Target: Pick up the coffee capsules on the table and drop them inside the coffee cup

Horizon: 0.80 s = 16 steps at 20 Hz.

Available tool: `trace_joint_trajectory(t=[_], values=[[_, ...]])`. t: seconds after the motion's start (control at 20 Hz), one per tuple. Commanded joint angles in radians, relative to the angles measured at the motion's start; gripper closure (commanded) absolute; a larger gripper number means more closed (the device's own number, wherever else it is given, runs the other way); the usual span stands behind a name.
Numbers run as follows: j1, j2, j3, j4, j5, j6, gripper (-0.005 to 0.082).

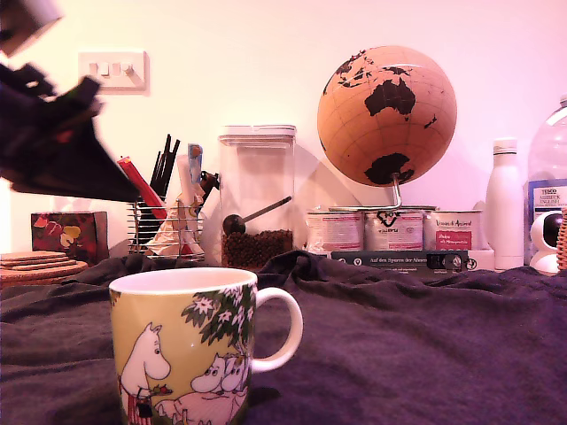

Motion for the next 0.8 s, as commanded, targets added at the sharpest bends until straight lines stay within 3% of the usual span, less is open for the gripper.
trace_joint_trajectory(t=[0.0,0.45,0.75], values=[[0.032,-0.01,-0.01,0.007,0.005,0.001,0.0788],[0.194,-0.024,-0.063,-0.015,0.032,0.009,0.0788],[0.297,-0.174,-0.209,-0.02,0.082,0.006,0.0788]])
